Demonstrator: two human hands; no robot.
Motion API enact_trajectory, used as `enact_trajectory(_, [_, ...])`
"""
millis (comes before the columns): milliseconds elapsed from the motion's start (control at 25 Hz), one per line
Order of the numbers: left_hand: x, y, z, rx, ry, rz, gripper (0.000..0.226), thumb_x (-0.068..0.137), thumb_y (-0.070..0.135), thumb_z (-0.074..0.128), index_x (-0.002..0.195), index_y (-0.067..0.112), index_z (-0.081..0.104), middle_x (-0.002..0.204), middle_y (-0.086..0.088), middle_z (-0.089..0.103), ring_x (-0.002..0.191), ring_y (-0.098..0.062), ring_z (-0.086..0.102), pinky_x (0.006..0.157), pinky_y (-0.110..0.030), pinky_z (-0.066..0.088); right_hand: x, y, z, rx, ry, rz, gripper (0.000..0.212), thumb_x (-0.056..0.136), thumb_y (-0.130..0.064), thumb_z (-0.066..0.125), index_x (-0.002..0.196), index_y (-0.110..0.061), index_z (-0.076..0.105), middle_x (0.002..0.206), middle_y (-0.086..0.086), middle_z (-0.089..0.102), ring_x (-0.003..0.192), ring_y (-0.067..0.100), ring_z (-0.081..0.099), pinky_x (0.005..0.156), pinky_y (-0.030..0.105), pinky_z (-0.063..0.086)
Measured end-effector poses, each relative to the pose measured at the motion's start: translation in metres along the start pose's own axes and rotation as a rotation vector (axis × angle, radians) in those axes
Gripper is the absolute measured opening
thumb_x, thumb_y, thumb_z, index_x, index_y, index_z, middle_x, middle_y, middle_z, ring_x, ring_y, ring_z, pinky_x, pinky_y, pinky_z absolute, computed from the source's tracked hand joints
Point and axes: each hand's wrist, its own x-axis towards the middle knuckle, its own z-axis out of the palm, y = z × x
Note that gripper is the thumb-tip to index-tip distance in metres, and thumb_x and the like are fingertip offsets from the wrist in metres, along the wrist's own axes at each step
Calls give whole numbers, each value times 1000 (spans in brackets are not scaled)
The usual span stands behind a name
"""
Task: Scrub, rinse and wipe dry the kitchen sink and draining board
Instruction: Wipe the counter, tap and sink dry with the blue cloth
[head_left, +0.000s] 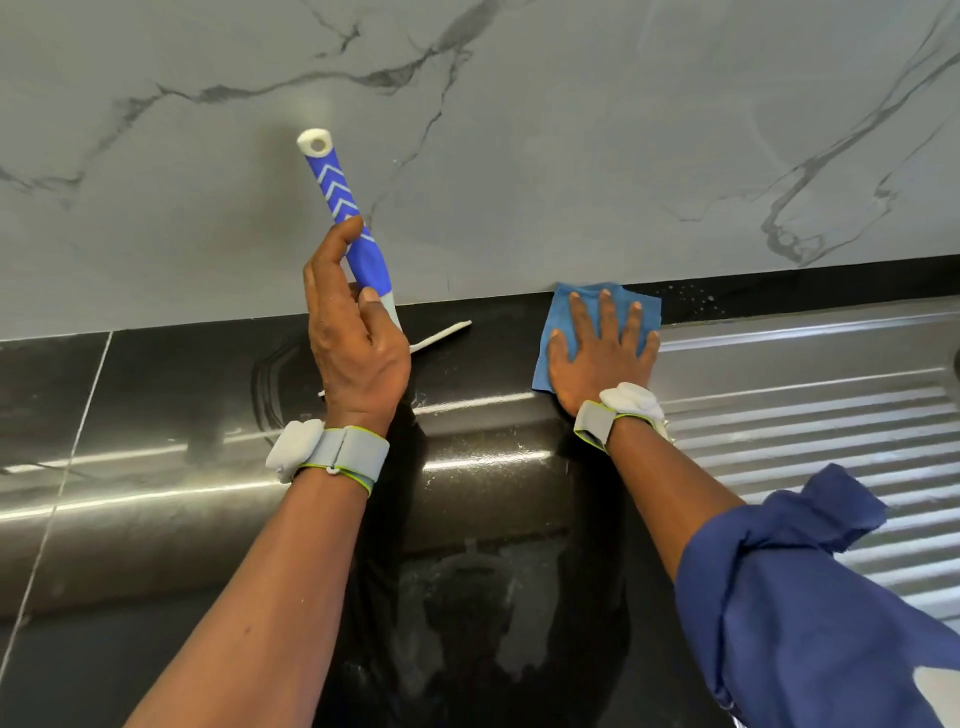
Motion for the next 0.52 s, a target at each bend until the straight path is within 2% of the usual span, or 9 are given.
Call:
enact_trajectory(80, [3,-6,-2,-57,-46,-22,58,95,-3,41,148,22,46,147,2,50,94,-29,60,83,-54,55,0,0,2,0,1,8,65,99,-61,17,159,-41,2,169,-3,-2,154,34,-7,121,60,0])
enact_trajectory(200, [5,-8,-6,-97,-83,-39,59,96,2,40,147,31,45,147,6,48,88,-31,58,80,-56,57,0,0,2,-2,12,6,65,99,-61,17,159,-41,3,169,-3,-1,154,34,-6,121,60,1])
enact_trajectory(320, [7,-11,-9,-109,-87,-51,57,97,2,40,148,27,45,148,3,49,87,-37,58,78,-58,55,1,0,3,-7,27,3,65,98,-62,16,158,-41,3,169,-2,0,154,34,-5,121,61,2])
enact_trajectory(520, [1,-12,-10,-135,-150,-72,50,104,3,41,150,23,45,148,2,49,94,-37,61,80,-60,57,2,0,4,-15,13,5,66,98,-62,16,158,-41,1,169,-2,-1,154,34,-6,121,61,2])
